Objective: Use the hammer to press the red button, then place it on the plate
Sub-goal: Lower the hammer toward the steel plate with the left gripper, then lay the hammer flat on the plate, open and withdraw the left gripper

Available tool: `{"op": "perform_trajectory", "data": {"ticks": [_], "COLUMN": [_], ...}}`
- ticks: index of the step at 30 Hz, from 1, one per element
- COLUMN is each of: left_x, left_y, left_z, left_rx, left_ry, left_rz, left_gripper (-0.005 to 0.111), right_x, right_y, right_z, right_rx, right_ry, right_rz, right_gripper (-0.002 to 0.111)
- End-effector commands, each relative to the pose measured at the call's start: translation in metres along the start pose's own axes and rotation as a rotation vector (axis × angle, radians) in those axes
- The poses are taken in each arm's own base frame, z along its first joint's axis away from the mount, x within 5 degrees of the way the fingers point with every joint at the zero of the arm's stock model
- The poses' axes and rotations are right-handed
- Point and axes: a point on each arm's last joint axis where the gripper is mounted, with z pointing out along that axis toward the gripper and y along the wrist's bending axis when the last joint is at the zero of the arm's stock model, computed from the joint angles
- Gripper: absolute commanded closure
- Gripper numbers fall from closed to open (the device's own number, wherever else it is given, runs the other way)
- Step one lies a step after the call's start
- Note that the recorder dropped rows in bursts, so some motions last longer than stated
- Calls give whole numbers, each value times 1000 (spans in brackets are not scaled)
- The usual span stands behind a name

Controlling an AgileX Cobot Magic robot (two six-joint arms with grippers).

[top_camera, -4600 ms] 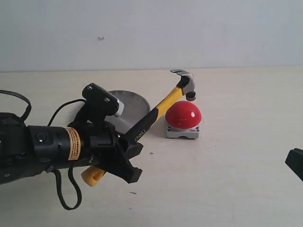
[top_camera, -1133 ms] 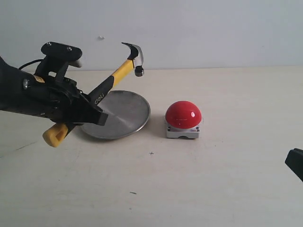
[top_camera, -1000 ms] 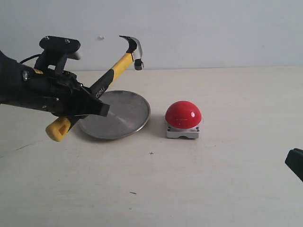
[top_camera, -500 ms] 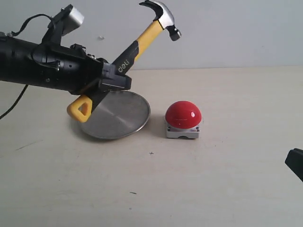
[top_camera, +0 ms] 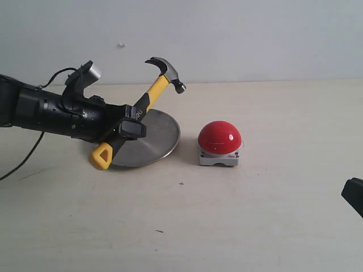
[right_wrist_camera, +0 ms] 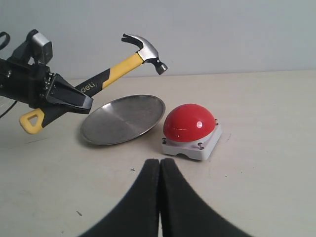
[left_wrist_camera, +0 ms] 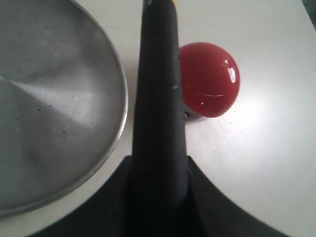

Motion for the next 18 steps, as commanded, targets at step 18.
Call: {"op": "perform_trajectory", "data": {"ticks": [18], "left_x": [6], "left_y": [55], "left_z": [16], "left_rx": [29], "left_ry": [-50], "left_rz": [-52], "left_gripper": [107], "right_x": [1], "right_y": [0], "right_z": [0], "right_rx": [-2], "right_ry": [-2], "right_rz": [4], "right_gripper": [108]}}
